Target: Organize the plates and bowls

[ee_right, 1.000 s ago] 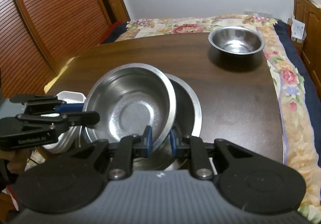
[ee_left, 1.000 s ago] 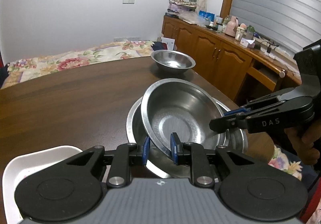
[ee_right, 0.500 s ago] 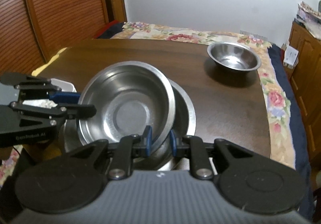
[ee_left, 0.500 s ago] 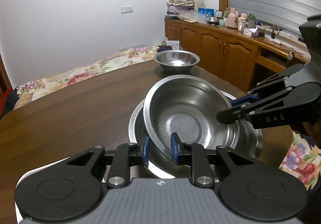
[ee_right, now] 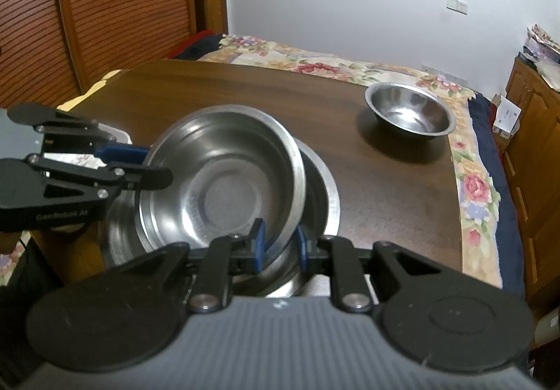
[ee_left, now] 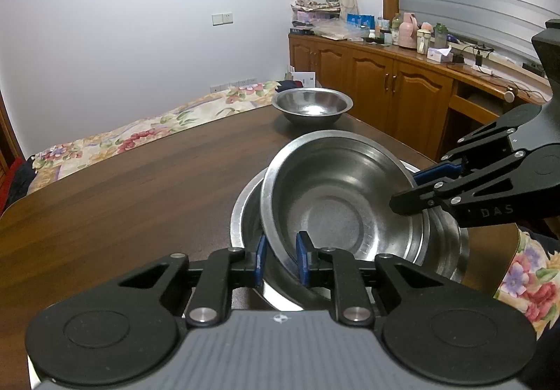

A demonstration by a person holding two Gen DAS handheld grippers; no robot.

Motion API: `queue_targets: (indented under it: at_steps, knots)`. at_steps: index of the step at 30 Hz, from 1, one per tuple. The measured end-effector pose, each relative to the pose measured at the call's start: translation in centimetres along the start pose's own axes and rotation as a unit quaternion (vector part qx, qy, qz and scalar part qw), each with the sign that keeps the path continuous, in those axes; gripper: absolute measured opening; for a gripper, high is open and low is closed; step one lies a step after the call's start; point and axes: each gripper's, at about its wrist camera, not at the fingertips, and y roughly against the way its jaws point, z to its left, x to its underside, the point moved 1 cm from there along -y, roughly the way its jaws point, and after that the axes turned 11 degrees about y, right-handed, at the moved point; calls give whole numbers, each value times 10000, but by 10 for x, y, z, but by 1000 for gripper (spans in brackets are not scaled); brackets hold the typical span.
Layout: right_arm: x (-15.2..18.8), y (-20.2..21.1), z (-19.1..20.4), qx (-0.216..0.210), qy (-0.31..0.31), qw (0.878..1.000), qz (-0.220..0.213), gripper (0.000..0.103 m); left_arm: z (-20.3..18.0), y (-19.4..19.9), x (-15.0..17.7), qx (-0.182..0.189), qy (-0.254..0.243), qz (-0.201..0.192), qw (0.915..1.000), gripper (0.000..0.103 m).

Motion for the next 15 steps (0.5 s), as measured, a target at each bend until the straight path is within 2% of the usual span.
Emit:
queue_targets:
  at_steps: [4,15]
  knots:
    - [-1,2,2,47,151,9999,25,15,1,-1,0,-50,-15,2,10000,19]
    - [-5,-5,6,284,408,9988,-32,15,0,-2,-3,-71,126,-55,9999,19]
